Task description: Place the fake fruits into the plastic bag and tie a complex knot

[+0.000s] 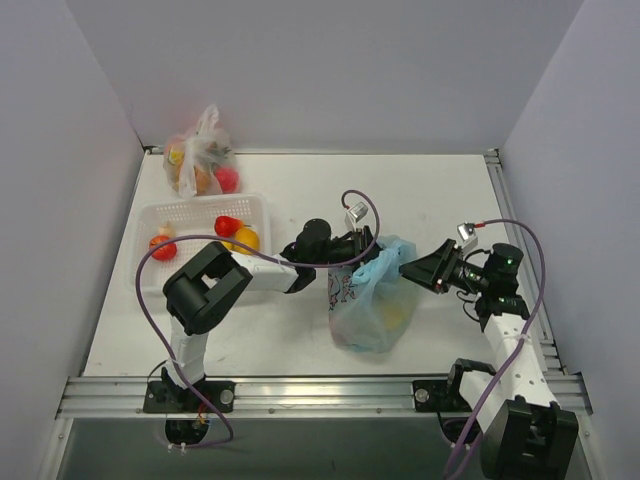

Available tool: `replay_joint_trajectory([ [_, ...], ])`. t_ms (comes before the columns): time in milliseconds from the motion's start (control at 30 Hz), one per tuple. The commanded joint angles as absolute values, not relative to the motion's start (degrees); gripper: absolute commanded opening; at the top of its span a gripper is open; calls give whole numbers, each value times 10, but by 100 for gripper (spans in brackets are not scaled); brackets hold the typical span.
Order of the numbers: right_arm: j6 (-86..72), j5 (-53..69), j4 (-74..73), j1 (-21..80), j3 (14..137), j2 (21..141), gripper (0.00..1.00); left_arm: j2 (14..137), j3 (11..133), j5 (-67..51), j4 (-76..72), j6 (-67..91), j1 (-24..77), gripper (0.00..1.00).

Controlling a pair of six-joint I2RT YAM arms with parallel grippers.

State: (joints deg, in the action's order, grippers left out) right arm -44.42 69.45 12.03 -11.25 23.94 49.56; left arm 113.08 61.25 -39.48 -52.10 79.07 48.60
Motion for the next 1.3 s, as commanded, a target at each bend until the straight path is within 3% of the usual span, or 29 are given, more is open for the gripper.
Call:
replay_joint_trajectory([
  [0,-424,735,108,-115,261,497,42,1112,630,-393,-549,787,484,45],
  [233,-453,726,176,-113,237,499,39,1115,637,-395,-552,790,486,41],
  [400,-488,726,230,-112,221,505,28,1110,631,-395,-555,790,485,38],
  [733,-455,723,193,-117,232,495,6,1107,620,-397,-562,788,482,36],
  [767,-453,722,190,-117,236,493,0,1107,618,-398,-563,787,481,37],
  [1067,-376,722,106,-124,267,483,0,1093,581,-404,-563,771,465,44],
  [1267,-367,712,86,-120,270,485,0,1090,595,-410,-580,776,468,28],
])
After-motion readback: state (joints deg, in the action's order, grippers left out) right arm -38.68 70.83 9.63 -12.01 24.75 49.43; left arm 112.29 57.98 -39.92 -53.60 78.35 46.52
